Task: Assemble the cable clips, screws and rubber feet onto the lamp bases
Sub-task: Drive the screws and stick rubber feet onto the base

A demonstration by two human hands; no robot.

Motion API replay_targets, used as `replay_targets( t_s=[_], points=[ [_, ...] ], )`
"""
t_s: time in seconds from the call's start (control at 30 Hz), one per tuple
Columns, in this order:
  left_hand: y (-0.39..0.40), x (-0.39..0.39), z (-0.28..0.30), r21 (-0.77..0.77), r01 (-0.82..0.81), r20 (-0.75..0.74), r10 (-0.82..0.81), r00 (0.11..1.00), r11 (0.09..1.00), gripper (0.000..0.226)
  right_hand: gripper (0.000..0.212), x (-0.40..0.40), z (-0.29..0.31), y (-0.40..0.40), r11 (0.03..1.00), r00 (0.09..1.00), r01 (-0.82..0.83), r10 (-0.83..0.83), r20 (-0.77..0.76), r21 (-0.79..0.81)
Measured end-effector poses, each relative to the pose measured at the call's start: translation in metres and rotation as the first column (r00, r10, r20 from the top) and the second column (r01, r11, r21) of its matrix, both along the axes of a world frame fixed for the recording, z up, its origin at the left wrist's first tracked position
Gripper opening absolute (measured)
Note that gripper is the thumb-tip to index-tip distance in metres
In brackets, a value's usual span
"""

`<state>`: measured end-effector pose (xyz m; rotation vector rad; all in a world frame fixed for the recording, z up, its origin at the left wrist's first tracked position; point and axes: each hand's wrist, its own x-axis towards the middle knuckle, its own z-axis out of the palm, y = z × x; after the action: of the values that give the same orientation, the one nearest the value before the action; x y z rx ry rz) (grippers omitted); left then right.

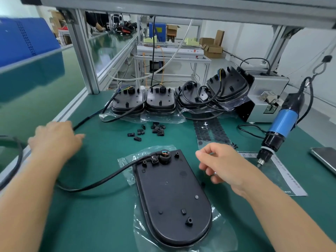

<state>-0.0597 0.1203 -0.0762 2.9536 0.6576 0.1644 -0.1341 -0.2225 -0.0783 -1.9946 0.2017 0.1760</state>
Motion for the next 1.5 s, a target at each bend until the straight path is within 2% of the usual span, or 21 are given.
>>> replay_targets(
  t_s=[0.07, 0.13, 0.2, 0.3, 0.37, 0.43, 0.5, 0.57, 0.67, 0.73, 0.87, 0.9, 0.93, 0.97, 1.0, 1.07, 1.13, 1.2, 1.23, 1.37, 1.5],
  points=[
    [0.014, 0.0, -0.011, 0.013, -0.051, -0.054, 0.052, 0.997, 0.999, 0.041, 0.019, -0.002, -0.002, 0.0, 0.988, 0.997, -0.074, 0.076, 0.011, -0.136],
    [0.015, -0.001, -0.02, -0.076, -0.061, 0.054, 0.065, 0.996, 0.995, 0.027, 0.028, -0.002, -0.002, 0.004, 0.942, 0.987, -0.156, 0.16, -0.011, -0.296],
    [0.015, -0.001, -0.02, -0.134, -0.069, 0.122, 0.086, 0.989, 0.989, 0.017, 0.038, -0.002, 0.0, 0.007, 0.906, 0.975, -0.22, 0.215, -0.057, -0.361],
    [0.018, -0.005, -0.016, -0.208, -0.079, 0.146, 0.111, 0.983, 0.975, 0.013, 0.062, -0.003, 0.005, 0.011, 0.83, 0.958, -0.285, 0.27, -0.101, -0.479],
    [0.016, -0.012, -0.01, -0.35, -0.026, 0.219, 0.109, 0.97, 0.936, 0.023, 0.074, -0.003, 0.009, 0.015, 0.759, 0.947, -0.307, 0.302, -0.107, -0.575],
    [0.005, -0.026, -0.004, -0.634, 0.098, 0.292, 0.12, 0.949, 0.767, 0.02, 0.077, -0.002, 0.012, 0.02, 0.732, 0.942, -0.317, 0.316, -0.111, -0.603],
    [-0.01, -0.046, 0.004, -0.787, 0.236, 0.333, 0.071, 0.94, 0.571, 0.009, 0.079, 0.0, 0.016, 0.024, 0.744, 0.941, -0.326, 0.312, -0.129, -0.583],
    [-0.022, -0.065, 0.005, -0.776, 0.333, 0.37, -0.041, 0.928, 0.536, 0.009, 0.087, 0.003, 0.02, 0.027, 0.768, 0.939, -0.339, 0.306, -0.154, -0.542],
    [-0.034, -0.083, 0.009, -0.78, 0.372, 0.397, -0.061, 0.916, 0.503, 0.01, 0.096, 0.007, 0.024, 0.029, 0.785, 0.937, -0.35, 0.3, -0.181, -0.511],
    [-0.041, -0.088, 0.016, -0.837, 0.374, 0.401, -0.018, 0.916, 0.399, 0.01, 0.097, 0.008, 0.025, 0.031, 0.778, 0.934, -0.358, 0.304, -0.19, -0.516],
    [-0.055, -0.095, 0.046, -0.939, 0.337, 0.338, -0.021, 0.941, -0.064, 0.019, 0.085, 0.008, 0.023, 0.033, 0.755, 0.934, -0.351, 0.323, -0.151, -0.553],
    [-0.06, -0.098, 0.053, -0.935, 0.314, 0.328, -0.07, 0.942, -0.167, 0.023, 0.078, 0.009, 0.022, 0.032, 0.757, 0.937, -0.34, 0.323, -0.132, -0.558],
    [-0.066, -0.1, 0.059, -0.93, 0.296, 0.329, -0.135, 0.935, -0.216, 0.027, 0.069, 0.009, 0.021, 0.032, 0.767, 0.942, -0.323, 0.316, -0.112, -0.554],
    [-0.074, -0.103, 0.063, -0.933, 0.299, 0.338, -0.206, 0.918, -0.2, 0.029, 0.059, 0.008, 0.019, 0.031, 0.779, 0.947, -0.307, 0.309, -0.092, -0.547],
    [-0.084, -0.105, 0.066, -0.938, 0.325, 0.346, -0.273, 0.898, -0.119, 0.031, 0.048, 0.007, 0.019, 0.032, 0.79, 0.953, -0.279, 0.298, -0.055, -0.545],
    [-0.106, -0.11, 0.066, -0.892, 0.426, 0.351, -0.366, 0.862, 0.148, 0.026, 0.028, 0.003, 0.018, 0.036, 0.851, 0.965, -0.139, 0.232, 0.125, -0.507],
    [-0.127, -0.117, 0.058, -0.794, 0.494, 0.35, -0.398, 0.848, 0.353, 0.018, 0.03, -0.003, 0.023, 0.041, 0.983, 0.955, -0.016, 0.069, 0.287, -0.183],
    [-0.144, -0.127, 0.049, -0.704, 0.551, 0.382, -0.415, 0.826, 0.448, 0.016, 0.039, -0.01, 0.033, 0.046, 0.982, 0.977, -0.025, -0.016, 0.213, 0.19],
    [-0.151, -0.132, 0.045, -0.65, 0.597, 0.414, -0.439, 0.797, 0.47, 0.015, 0.04, -0.012, 0.034, 0.048, 0.971, 0.98, -0.057, 0.01, 0.197, 0.233],
    [-0.165, -0.149, 0.037, -0.422, 0.764, 0.451, -0.619, 0.643, 0.487, 0.007, 0.012, -0.012, 0.033, 0.04, 0.987, 0.965, -0.123, 0.095, 0.243, 0.102],
    [-0.144, -0.119, 0.039, -0.044, 0.754, 0.554, -0.612, 0.564, 0.655, 0.032, 0.011, -0.009, 0.032, 0.024, 0.966, 0.928, -0.197, 0.239, 0.286, -0.169]
  ],
)
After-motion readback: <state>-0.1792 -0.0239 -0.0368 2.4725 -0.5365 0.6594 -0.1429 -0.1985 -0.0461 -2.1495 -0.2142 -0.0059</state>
